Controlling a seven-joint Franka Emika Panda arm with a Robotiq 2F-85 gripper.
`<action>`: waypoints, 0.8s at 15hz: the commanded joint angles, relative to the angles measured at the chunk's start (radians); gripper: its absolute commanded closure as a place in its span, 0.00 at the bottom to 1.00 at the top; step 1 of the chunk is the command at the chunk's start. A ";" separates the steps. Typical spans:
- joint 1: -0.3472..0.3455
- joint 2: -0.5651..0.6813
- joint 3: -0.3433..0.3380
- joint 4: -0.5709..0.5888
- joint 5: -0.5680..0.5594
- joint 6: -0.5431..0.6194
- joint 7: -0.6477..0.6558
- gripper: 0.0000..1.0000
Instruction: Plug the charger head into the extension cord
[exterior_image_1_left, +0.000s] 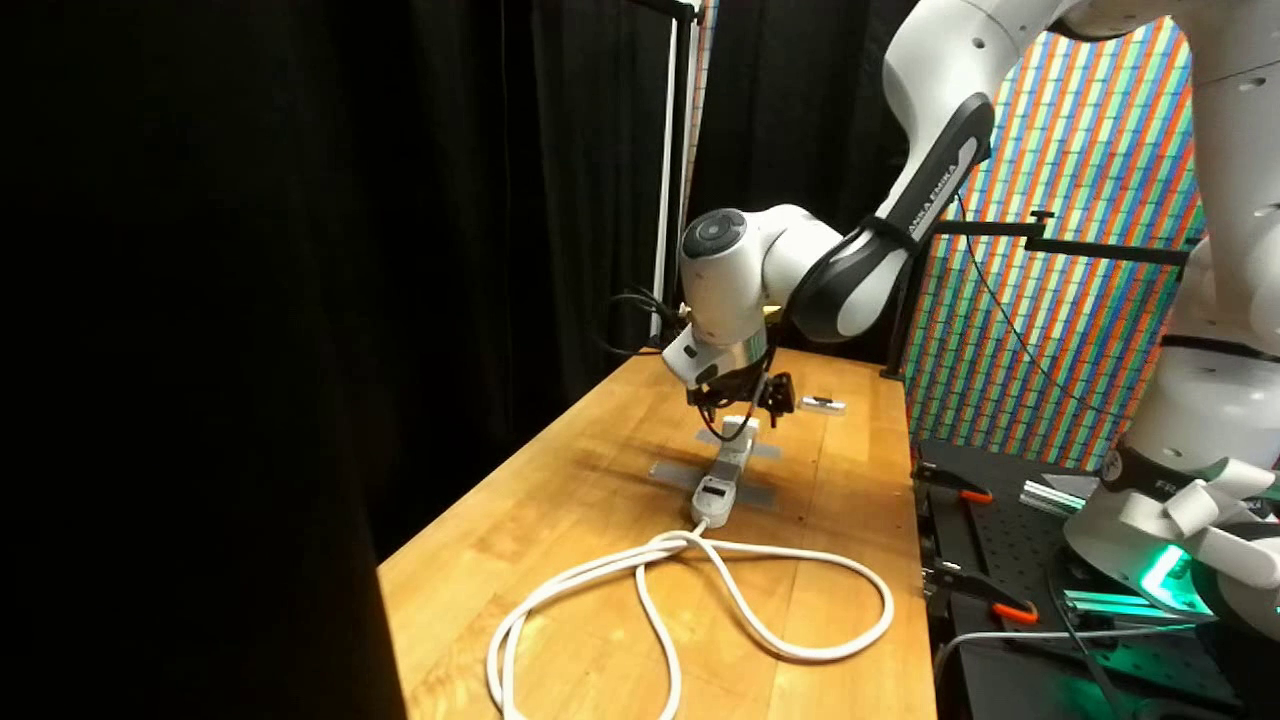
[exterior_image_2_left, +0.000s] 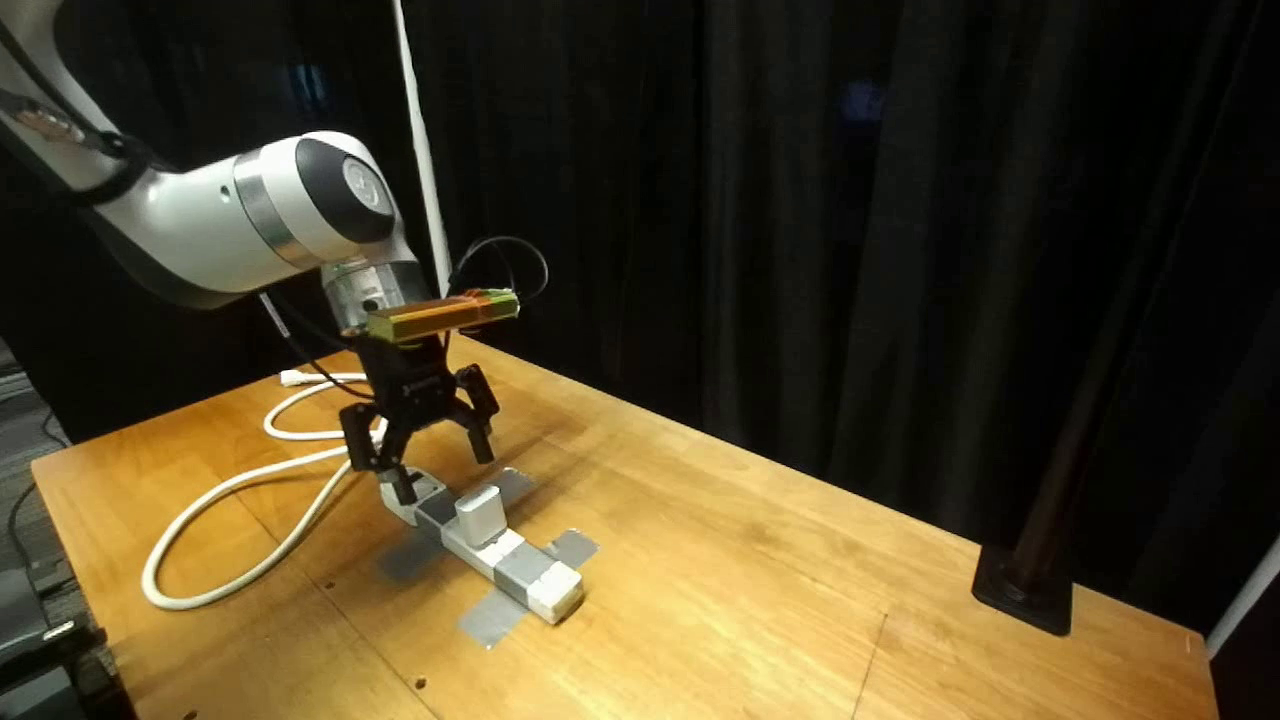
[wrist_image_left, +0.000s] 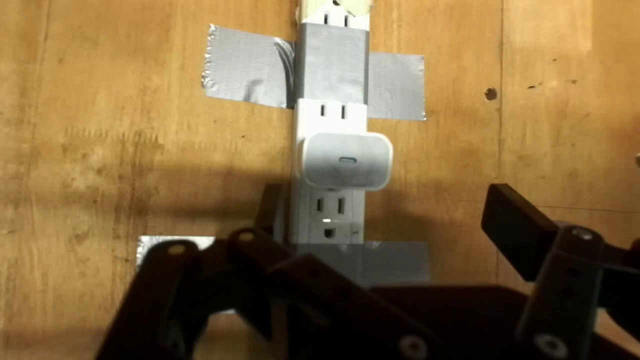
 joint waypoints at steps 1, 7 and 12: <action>-0.177 -0.091 0.112 -0.065 0.168 0.072 -0.271 0.26; -0.155 -0.098 -0.022 -0.050 0.431 0.190 -0.682 0.63; -0.060 -0.095 -0.152 -0.057 0.551 0.253 -0.810 0.94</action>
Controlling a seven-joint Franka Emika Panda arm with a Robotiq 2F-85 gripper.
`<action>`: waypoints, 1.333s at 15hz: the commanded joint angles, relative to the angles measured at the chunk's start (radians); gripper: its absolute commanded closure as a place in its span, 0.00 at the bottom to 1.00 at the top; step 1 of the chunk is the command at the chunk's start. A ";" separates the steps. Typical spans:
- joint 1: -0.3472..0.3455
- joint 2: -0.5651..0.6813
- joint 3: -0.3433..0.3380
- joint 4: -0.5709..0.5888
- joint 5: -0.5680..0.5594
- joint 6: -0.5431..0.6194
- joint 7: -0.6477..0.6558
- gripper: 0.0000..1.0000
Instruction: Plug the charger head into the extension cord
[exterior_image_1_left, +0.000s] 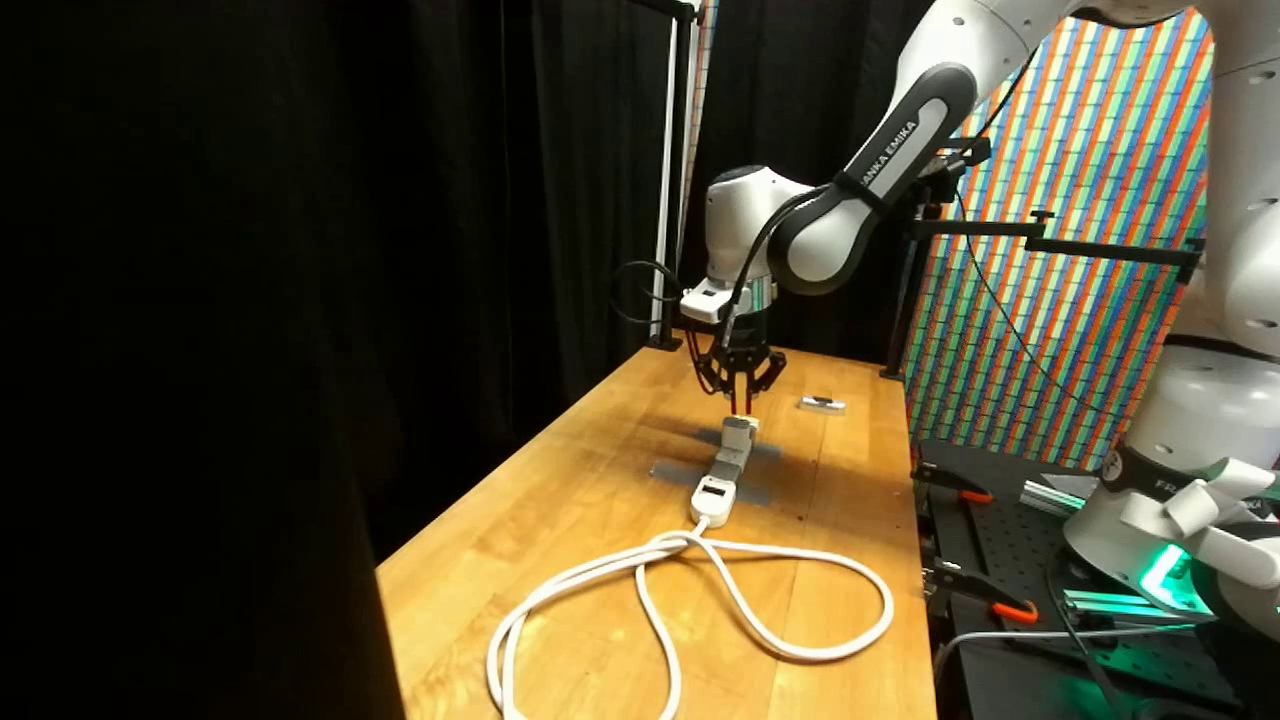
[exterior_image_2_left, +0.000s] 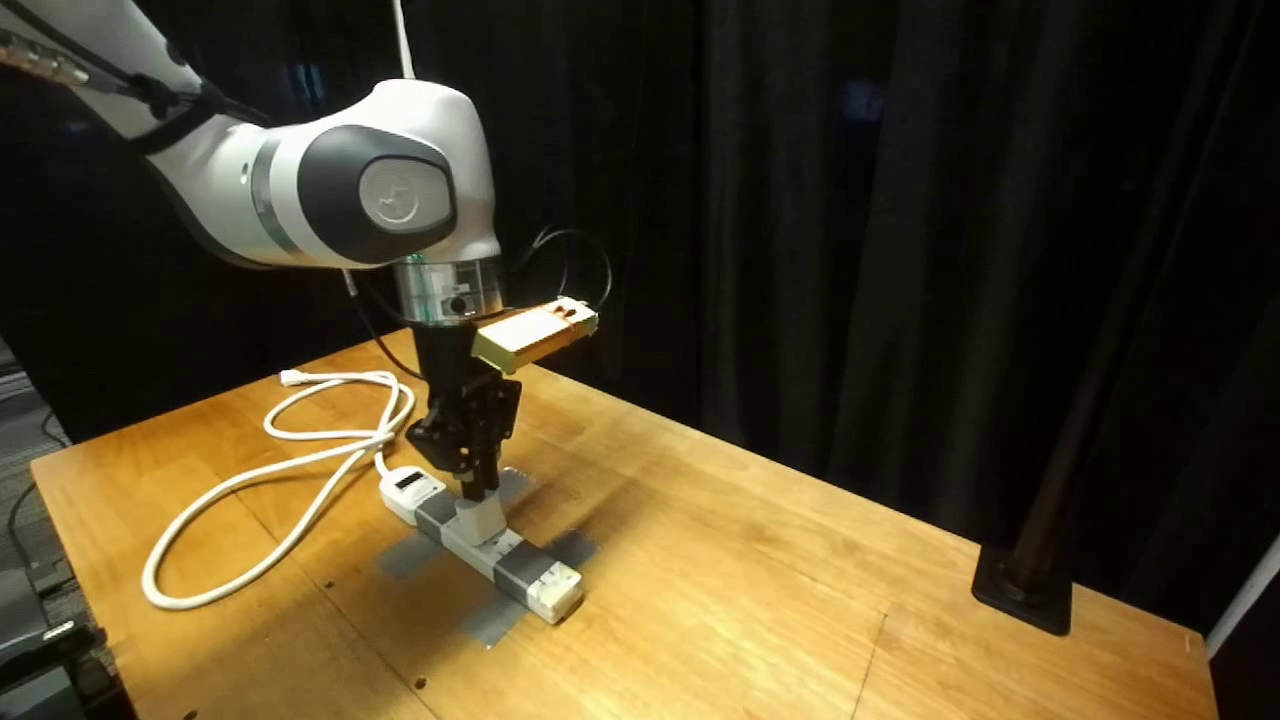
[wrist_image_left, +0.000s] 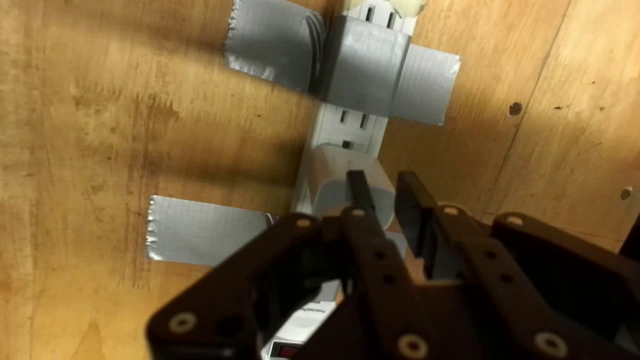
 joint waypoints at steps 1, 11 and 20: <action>0.074 -0.031 -0.070 -0.023 0.093 0.034 -0.088 0.98; 0.151 -0.014 -0.139 -0.023 0.167 0.051 -0.112 0.93; 0.153 0.034 -0.162 -0.019 0.196 0.098 -0.150 0.94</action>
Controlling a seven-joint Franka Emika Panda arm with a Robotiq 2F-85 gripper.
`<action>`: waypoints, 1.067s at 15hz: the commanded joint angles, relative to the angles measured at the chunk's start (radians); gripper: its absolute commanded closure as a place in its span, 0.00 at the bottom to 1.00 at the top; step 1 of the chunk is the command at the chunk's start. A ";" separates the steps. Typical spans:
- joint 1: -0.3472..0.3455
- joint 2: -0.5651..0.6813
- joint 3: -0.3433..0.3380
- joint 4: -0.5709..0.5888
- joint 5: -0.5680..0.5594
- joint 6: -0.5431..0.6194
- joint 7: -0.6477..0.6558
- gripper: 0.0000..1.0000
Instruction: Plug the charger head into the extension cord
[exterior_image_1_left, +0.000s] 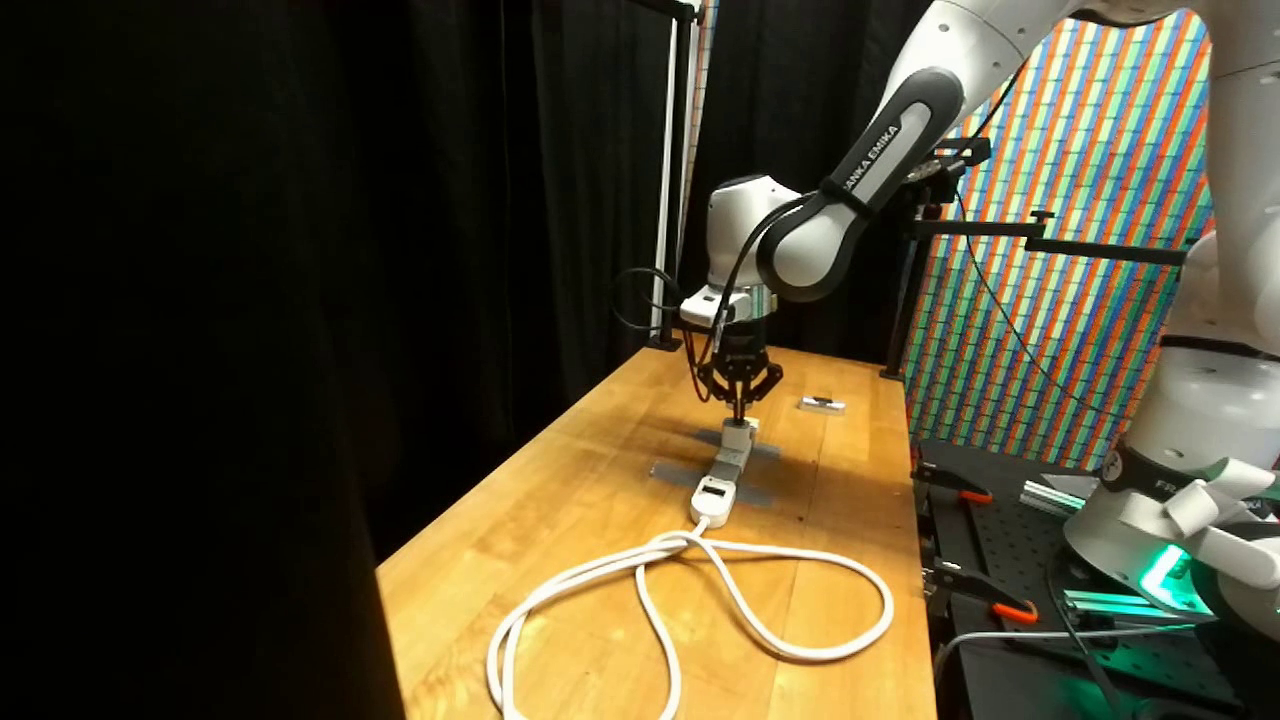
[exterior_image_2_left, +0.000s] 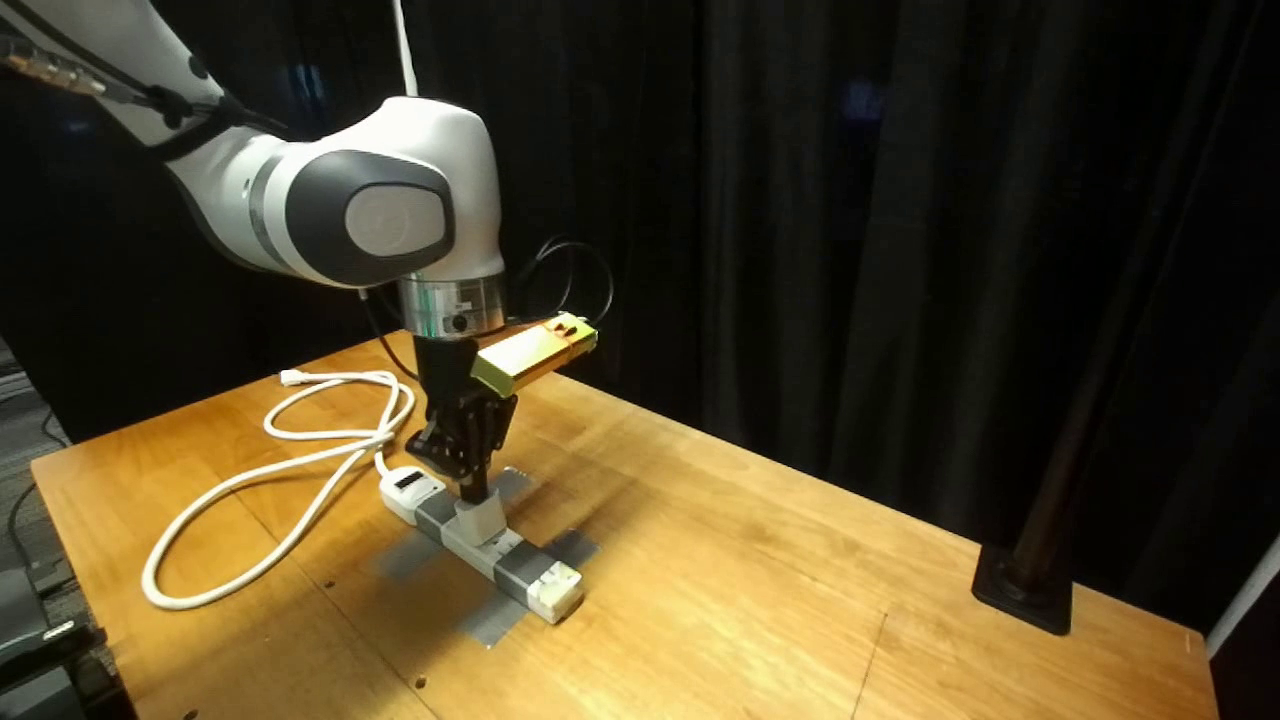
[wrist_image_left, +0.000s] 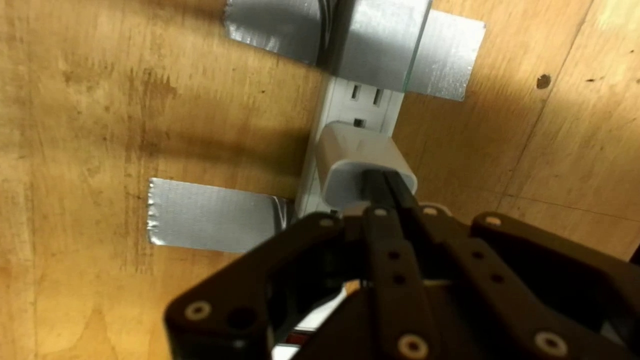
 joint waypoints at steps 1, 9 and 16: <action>-0.007 0.022 -0.010 -0.012 0.039 0.065 -0.050 0.93; -0.026 0.066 -0.016 -0.092 0.112 0.234 -0.042 0.93; -0.006 0.075 -0.023 -0.175 0.093 0.383 0.025 0.93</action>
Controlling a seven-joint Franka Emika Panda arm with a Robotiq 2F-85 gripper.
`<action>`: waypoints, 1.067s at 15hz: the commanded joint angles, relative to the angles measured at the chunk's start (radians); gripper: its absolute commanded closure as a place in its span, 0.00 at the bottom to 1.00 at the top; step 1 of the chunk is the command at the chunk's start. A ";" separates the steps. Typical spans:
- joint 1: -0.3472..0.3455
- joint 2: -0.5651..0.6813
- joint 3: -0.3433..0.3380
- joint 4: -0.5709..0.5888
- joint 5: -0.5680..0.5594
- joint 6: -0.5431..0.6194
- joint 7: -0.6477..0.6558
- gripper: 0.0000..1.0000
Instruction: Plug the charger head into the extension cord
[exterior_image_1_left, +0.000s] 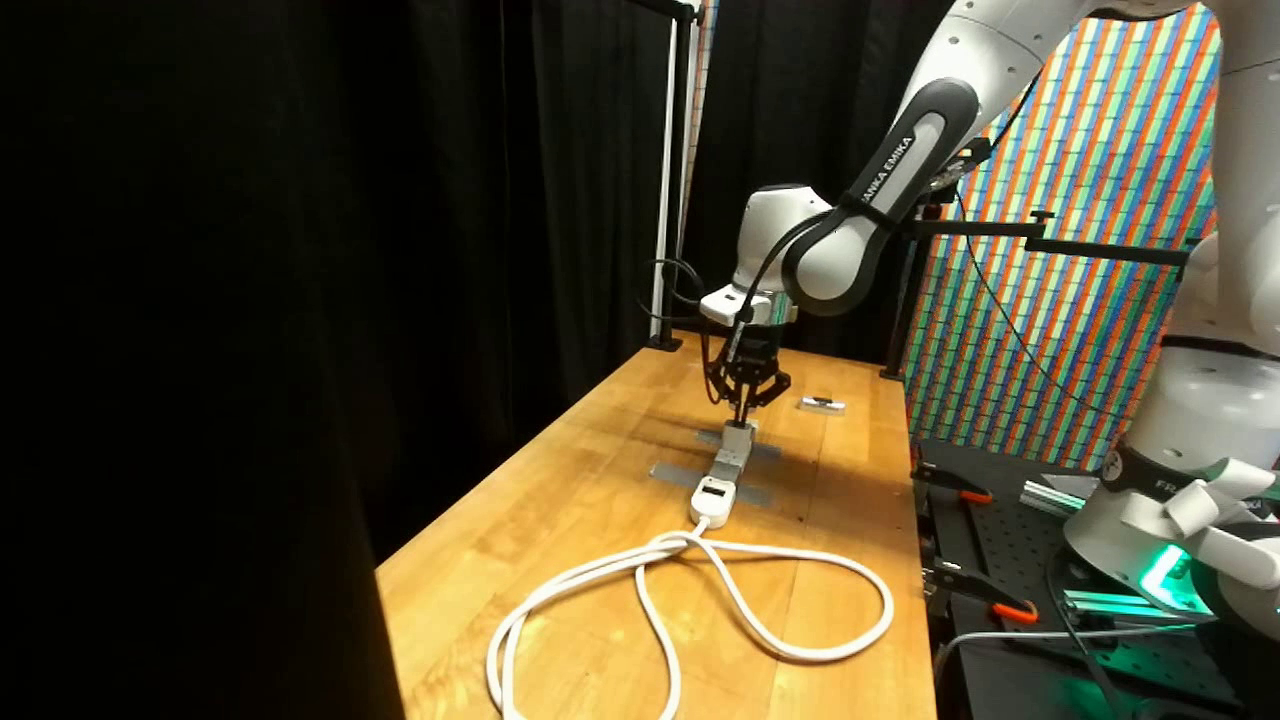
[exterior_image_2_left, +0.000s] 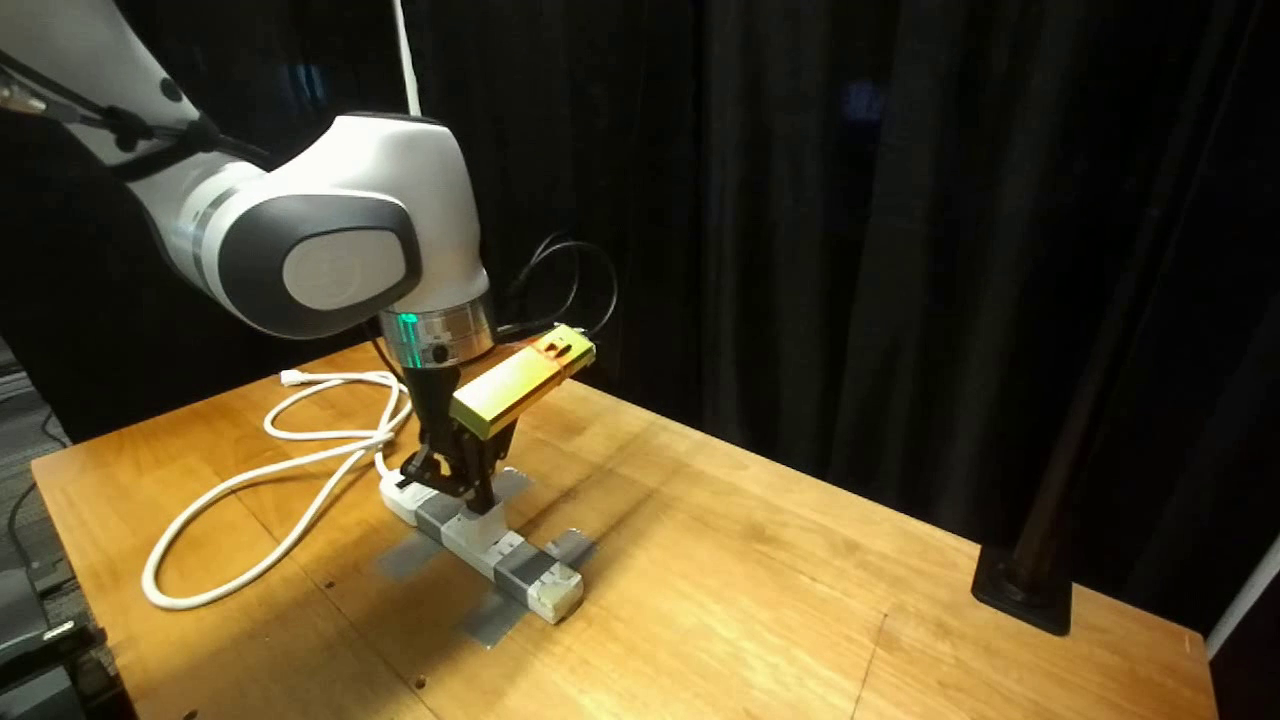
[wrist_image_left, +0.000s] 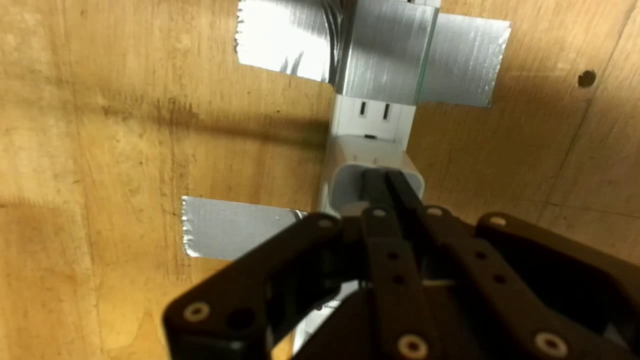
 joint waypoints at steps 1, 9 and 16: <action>0.017 0.103 -0.012 -0.056 0.004 0.155 0.042 0.93; 0.012 -0.083 0.024 -0.119 -0.032 -0.028 -0.012 0.31; 0.033 -0.237 0.039 -0.084 0.188 -0.455 -0.341 0.00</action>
